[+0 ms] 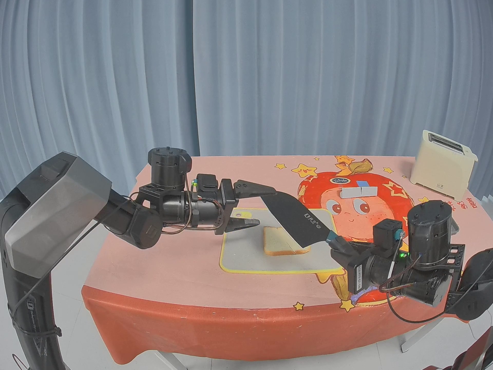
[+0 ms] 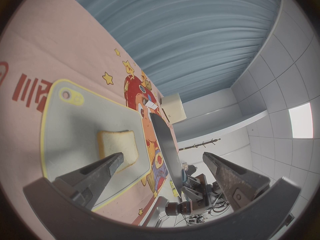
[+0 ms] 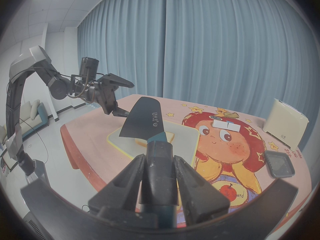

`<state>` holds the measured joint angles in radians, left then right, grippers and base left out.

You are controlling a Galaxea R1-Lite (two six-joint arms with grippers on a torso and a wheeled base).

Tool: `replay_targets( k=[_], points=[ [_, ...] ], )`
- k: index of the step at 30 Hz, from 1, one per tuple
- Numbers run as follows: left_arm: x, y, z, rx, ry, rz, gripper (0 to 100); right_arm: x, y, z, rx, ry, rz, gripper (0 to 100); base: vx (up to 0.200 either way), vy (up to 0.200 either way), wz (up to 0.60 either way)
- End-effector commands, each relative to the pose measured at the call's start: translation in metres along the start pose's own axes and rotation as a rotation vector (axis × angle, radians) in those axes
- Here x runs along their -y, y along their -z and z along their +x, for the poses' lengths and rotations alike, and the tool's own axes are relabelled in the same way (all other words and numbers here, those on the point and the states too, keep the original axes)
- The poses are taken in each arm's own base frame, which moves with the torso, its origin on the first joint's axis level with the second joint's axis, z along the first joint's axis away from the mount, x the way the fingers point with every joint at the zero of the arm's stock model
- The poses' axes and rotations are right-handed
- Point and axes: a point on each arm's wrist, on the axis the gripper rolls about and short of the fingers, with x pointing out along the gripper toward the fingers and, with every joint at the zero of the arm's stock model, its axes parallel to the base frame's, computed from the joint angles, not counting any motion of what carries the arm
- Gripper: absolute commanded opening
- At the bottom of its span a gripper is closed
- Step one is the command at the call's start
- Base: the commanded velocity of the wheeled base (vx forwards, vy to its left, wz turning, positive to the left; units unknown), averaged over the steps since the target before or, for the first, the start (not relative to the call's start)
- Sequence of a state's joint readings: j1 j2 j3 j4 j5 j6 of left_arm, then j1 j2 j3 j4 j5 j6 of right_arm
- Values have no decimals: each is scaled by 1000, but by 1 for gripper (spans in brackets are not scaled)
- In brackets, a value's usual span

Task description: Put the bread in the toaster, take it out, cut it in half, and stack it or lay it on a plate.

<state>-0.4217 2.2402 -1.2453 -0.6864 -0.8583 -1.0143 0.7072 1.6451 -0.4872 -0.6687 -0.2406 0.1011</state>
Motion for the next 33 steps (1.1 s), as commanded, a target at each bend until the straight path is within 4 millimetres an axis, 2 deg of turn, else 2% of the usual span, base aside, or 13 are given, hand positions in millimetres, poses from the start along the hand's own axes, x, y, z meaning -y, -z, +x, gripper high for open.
replay_targets(
  k=[1, 8, 9, 15, 30, 31, 33],
  points=[
    [0, 14, 13, -30, -10, -9, 100, -2, 2, 1, -7, -4, -5, 0, 0, 0, 0],
    [5, 16, 16, -34, -1, -68, 100, -2, 2, 1, -10, -5, -7, 0, 0, 0, 0],
    [6, 16, 16, -33, 0, -73, 0, -2, 2, 1, -10, -5, -7, 0, 0, 0, 0],
    [13, 15, 20, -18, 53, -114, 0, -6, 3, 0, -10, -15, -13, 0, 0, 0, 0],
    [13, 15, 20, -24, 65, -143, 0, -7, 2, 0, -4, -2, -13, 0, 0, 0, 0],
    [13, 15, 20, -23, 67, -141, 0, -7, 1, 1, -1, -1, -12, 100, 0, 0, 0],
    [13, 15, 20, -23, 67, -141, 0, -8, -3, -1, 14, -13, 2, 100, 0, 0, 0]
  ],
)
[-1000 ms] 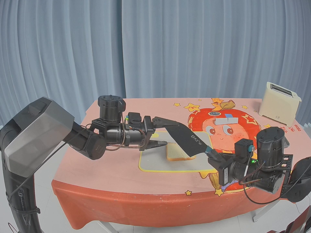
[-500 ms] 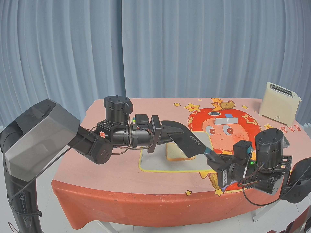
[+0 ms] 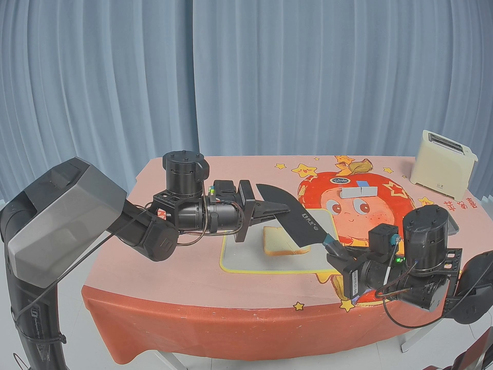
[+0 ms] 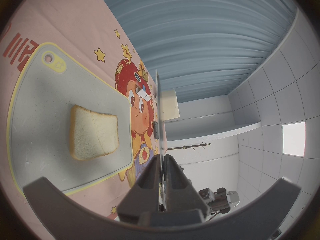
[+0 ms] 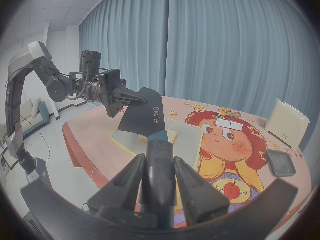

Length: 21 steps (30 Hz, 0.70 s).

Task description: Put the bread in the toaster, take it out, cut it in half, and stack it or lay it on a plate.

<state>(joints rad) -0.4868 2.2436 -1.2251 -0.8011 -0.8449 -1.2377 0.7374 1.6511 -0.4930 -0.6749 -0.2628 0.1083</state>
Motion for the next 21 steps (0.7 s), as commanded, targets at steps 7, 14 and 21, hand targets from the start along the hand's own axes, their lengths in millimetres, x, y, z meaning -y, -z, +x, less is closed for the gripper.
replay_targets(
  k=[7, 14, 21],
  points=[
    [2, -3, -3, 8, 6, 5, 0, 4, -12, -9, 52, -41, 50, 100, 0, 0, 0],
    [28, -5, -19, 32, 43, 37, 0, 40, -28, -15, 54, -286, 268, 100, 0, 0, 0],
    [47, -8, -36, -62, 102, -61, 0, 105, -26, -21, -30, -731, 508, 100, 0, 0, 0]
  ],
)
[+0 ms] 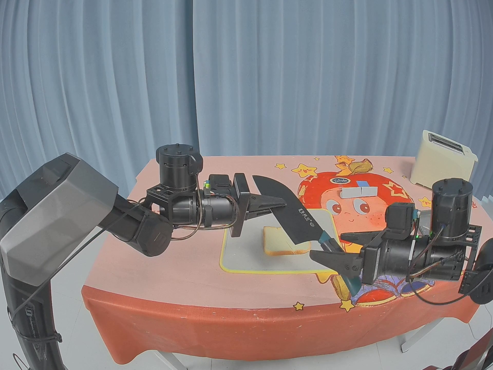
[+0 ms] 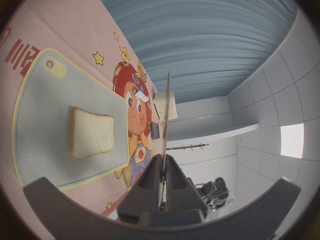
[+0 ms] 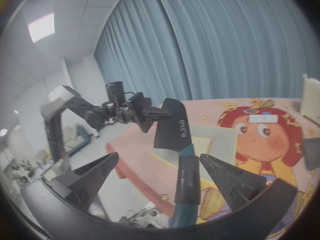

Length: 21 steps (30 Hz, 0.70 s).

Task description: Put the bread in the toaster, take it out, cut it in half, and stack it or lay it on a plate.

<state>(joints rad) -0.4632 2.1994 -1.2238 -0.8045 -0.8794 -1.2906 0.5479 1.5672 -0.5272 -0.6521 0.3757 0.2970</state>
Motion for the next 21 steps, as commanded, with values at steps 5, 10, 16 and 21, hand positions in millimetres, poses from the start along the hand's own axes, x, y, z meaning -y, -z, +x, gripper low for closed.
replay_targets(
  k=[5, 10, 16, 21],
  points=[
    [32, -2, -21, -64, 75, -36, 0, 83, -16, -46, -49, -371, 339, 100, 0, 0, 0],
    [29, 2, -23, -67, 90, -19, 0, 94, -11, -36, -75, -375, 377, 100, 0, 0, 0],
    [28, 6, -21, -75, 98, -39, 0, 89, -6, -22, -135, -409, 428, 100, 0, 0, 0],
    [26, 6, -21, -75, 98, -39, 0, 77, -5, -16, -193, -475, 483, 100, 0, 0, 0]
  ],
)
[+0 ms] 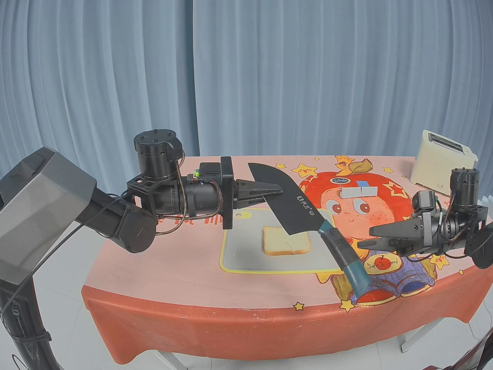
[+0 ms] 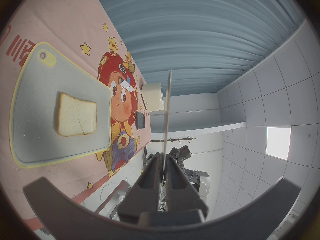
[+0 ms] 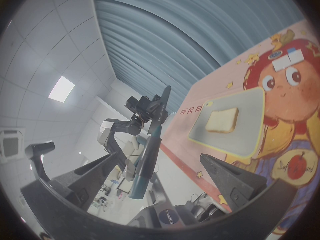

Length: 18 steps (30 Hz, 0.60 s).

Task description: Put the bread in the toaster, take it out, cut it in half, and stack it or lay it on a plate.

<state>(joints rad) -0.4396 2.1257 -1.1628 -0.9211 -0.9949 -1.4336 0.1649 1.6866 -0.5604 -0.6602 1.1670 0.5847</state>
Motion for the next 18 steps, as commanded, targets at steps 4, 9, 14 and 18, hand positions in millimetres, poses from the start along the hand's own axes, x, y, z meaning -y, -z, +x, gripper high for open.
replay_targets(
  k=[4, 9, 14, 18],
  points=[
    [0, 2, 0, -3, 1, 0, 0, -5, 6, 12, -83, -75, 38, 100, 0, 0, 0],
    [-2, 4, 1, -8, -2, -8, 0, -9, 11, 22, -123, -97, 33, 100, 0, 0, 0],
    [-4, 6, 3, -15, -7, -14, 0, -14, 15, 33, -162, -118, 24, 100, 0, 0, 0],
    [-5, 10, 7, -29, -10, -20, 0, -15, 14, 35, -160, -115, 18, 100, 0, 0, 0]
  ],
)
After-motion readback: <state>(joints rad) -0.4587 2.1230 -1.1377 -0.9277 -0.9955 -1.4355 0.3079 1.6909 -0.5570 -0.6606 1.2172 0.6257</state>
